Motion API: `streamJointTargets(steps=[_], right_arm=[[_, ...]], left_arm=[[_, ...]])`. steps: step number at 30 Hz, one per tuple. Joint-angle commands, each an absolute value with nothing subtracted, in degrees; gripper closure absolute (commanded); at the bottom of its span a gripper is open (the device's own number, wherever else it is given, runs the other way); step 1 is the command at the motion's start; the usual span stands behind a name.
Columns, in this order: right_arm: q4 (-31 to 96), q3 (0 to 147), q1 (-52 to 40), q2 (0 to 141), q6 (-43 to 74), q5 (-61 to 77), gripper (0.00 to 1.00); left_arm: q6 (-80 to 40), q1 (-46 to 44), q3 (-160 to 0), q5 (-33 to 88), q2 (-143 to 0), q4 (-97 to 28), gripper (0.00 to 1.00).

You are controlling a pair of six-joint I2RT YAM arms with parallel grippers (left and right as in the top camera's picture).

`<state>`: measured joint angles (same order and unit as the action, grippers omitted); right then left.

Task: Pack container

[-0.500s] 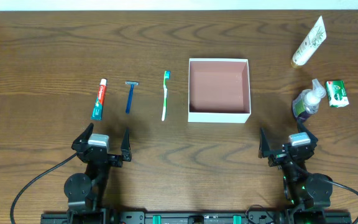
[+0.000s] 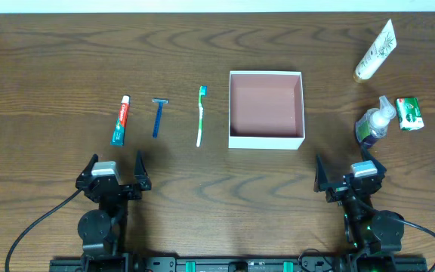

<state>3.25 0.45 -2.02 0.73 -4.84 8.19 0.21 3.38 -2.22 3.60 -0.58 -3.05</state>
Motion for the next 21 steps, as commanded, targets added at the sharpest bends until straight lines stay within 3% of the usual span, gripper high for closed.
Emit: streamJointTargets(steps=[1, 21], right_arm=[[3.46, 0.32, -2.44, 0.75, -5.21, 8.82, 0.01], [3.46, 0.32, -2.44, 0.75, -5.21, 8.82, 0.01]], left_arm=[[-0.30, 3.57, -0.23, 1.89, -0.23, -3.77, 0.02], [-0.30, 3.57, -0.23, 1.89, -0.23, -3.77, 0.02]])
